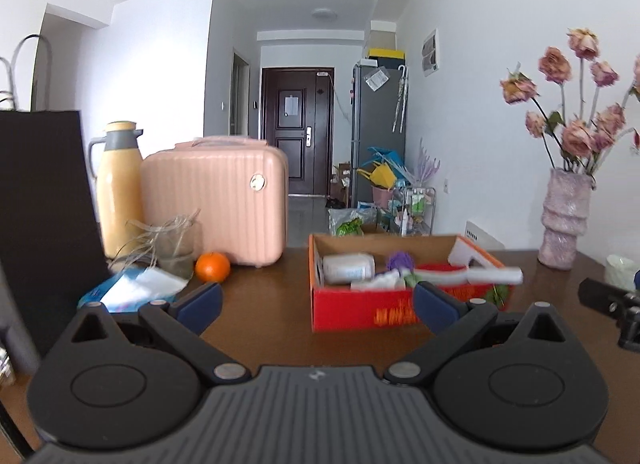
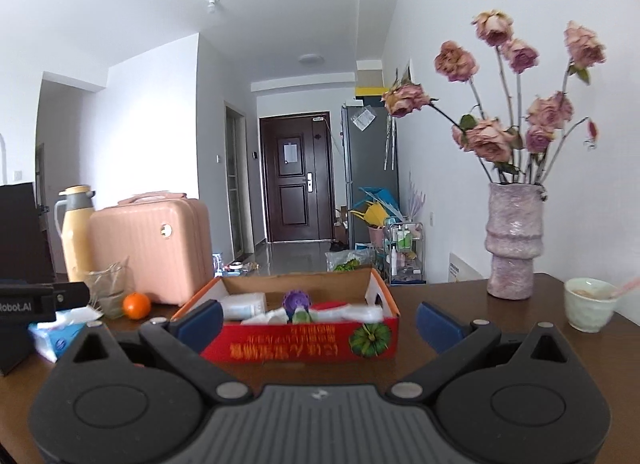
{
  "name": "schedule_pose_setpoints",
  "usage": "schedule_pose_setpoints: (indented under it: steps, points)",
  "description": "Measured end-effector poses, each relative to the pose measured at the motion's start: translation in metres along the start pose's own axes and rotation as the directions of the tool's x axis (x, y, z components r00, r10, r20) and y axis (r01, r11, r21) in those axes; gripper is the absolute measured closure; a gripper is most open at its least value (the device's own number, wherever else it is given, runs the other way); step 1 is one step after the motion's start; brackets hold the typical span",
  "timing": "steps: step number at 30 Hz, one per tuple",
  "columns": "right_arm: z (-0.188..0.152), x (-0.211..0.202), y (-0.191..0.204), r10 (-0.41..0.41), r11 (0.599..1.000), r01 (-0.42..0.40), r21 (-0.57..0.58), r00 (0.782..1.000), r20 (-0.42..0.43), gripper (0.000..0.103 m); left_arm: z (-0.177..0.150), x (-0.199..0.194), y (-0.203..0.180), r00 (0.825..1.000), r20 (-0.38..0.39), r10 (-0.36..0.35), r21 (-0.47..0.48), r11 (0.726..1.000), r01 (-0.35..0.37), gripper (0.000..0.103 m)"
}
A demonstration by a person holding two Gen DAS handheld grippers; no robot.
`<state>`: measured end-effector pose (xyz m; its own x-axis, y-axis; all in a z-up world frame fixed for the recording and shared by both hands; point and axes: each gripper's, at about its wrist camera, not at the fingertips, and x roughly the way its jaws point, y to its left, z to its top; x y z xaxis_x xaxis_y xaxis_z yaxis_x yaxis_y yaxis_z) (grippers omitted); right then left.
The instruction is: Organize rigid objects
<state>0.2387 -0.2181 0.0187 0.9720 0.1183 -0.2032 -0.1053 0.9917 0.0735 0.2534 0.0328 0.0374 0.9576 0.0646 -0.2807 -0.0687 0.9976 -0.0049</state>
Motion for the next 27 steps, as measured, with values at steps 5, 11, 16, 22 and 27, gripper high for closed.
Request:
schedule_pose_setpoints:
  steps: [5, 11, 16, 22, 27]
  points:
    - [-0.022, -0.051, -0.003, -0.014, 1.0, 0.014, -0.015, 1.0, -0.003, 0.0, -0.034, -0.042, 0.001, 1.0, -0.025, 0.015, 0.014, 1.0, -0.015, 0.0]
    - [-0.035, -0.093, -0.004, -0.013, 1.0, 0.013, -0.001, 1.0, -0.004, 0.0, -0.058, -0.081, 0.007, 0.999, -0.039, 0.015, -0.02, 1.0, -0.015, 0.0]
    - [-0.046, -0.117, -0.001, -0.011, 1.0, 0.011, -0.005, 1.0, -0.011, 0.0, -0.065, -0.102, 0.006, 0.999, -0.037, -0.002, -0.031, 1.0, 0.001, 0.0]
    - [-0.052, -0.127, 0.001, -0.009, 1.0, 0.009, -0.003, 1.0, -0.019, 0.0, -0.067, -0.111, 0.004, 0.999, -0.033, -0.009, -0.029, 1.0, 0.008, 0.0]
    - [-0.051, -0.131, 0.004, -0.007, 1.0, 0.007, -0.007, 1.0, -0.013, 0.0, -0.066, -0.116, 0.005, 1.0, -0.024, -0.01, -0.032, 0.999, 0.009, 0.0]
